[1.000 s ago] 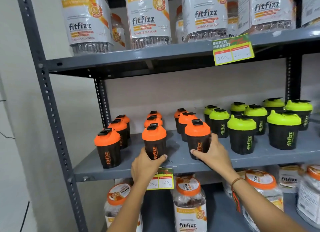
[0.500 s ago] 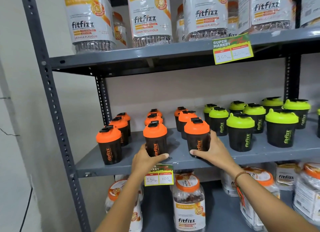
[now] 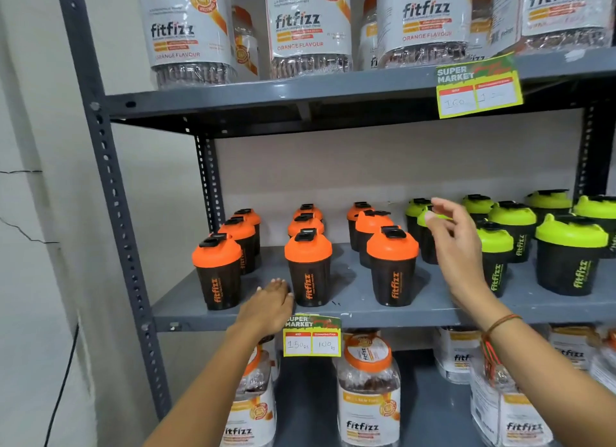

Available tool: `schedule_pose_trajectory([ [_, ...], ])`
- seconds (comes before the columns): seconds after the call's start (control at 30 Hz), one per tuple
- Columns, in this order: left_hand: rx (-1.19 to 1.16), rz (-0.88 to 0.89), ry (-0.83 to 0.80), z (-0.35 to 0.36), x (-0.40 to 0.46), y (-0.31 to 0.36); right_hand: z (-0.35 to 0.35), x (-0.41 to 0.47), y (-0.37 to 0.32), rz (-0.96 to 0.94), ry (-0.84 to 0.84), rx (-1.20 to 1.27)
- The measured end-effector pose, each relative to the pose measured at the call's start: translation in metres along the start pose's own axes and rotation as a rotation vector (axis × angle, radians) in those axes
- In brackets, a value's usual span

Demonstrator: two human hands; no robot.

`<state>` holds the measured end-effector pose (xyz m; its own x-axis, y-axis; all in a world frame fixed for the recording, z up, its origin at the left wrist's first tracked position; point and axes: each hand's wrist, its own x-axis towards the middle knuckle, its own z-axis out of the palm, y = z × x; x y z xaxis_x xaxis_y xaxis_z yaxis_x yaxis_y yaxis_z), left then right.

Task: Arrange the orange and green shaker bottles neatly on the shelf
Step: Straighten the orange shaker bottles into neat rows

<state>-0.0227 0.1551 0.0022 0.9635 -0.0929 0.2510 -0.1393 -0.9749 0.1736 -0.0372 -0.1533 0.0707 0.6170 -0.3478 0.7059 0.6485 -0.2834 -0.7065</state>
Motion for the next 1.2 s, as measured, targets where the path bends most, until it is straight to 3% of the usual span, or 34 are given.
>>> schedule_pose_trajectory([
  [0.1,0.053,-0.007,-0.067,0.007,0.011,-0.004,0.006,0.031,-0.015,-0.049,-0.009,0.051],
  [0.2,0.081,0.000,-0.086,0.012,0.017,-0.007,0.023,0.075,-0.024,-0.035,-0.177,-0.001],
  [0.3,0.150,0.005,-0.049,0.016,0.018,-0.010,0.049,0.117,-0.019,0.008,-0.460,-0.238],
  [0.43,0.191,0.041,0.011,0.022,0.018,-0.014,0.080,0.146,-0.001,0.013,-0.873,-0.747],
  [0.57,0.167,0.043,0.080,0.025,0.018,-0.015,0.097,0.156,0.012,0.117,-1.093,-0.932],
  [0.73,0.130,0.023,0.128,0.025,0.017,-0.015,0.100,0.166,0.026,0.344,-1.139,-0.846],
  [1.2,0.085,-0.003,0.100,0.016,0.010,-0.004,0.105,0.154,0.027,0.215,-0.953,-0.962],
])
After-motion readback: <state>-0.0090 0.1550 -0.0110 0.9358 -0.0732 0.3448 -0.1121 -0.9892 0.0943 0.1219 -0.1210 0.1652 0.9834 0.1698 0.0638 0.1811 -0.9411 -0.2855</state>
